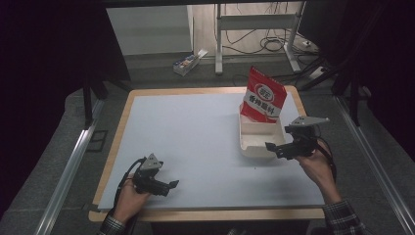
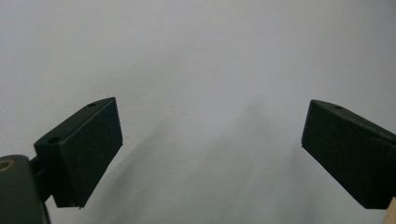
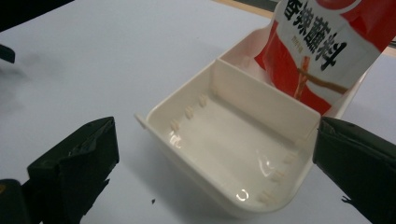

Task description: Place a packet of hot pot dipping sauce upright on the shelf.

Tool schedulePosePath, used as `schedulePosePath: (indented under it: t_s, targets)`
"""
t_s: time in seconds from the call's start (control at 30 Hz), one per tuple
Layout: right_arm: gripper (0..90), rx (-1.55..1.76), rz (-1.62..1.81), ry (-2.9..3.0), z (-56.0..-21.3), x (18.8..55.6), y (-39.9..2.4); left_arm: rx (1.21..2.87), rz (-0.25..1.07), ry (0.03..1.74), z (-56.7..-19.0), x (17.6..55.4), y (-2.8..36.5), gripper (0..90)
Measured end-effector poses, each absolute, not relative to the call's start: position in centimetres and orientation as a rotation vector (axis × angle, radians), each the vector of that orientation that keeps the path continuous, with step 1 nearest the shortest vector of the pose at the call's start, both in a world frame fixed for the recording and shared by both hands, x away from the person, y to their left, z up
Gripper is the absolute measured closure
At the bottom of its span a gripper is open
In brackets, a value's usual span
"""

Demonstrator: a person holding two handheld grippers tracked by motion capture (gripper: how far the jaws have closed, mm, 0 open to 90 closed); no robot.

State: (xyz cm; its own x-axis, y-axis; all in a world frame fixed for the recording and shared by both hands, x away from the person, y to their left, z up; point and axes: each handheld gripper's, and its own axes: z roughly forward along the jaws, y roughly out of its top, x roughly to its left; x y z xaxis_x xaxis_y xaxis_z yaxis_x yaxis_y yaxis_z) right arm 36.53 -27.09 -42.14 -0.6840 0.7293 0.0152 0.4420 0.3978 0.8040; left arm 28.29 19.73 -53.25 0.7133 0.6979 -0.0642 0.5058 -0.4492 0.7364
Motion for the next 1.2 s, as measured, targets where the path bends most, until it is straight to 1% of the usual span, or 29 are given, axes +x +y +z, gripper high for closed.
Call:
schedulePosePath:
  t_s: [0.53,1.2]
  targets:
    - [0.3,0.995,1.164,2.341,-44.4,32.9,-27.6,2.154,0.327,0.898,-53.3,28.2,19.6,5.3]
    - [0.4,1.041,1.168,2.315,-47.2,30.4,-29.1,2.162,0.329,0.889,-53.3,28.1,19.5,5.3]
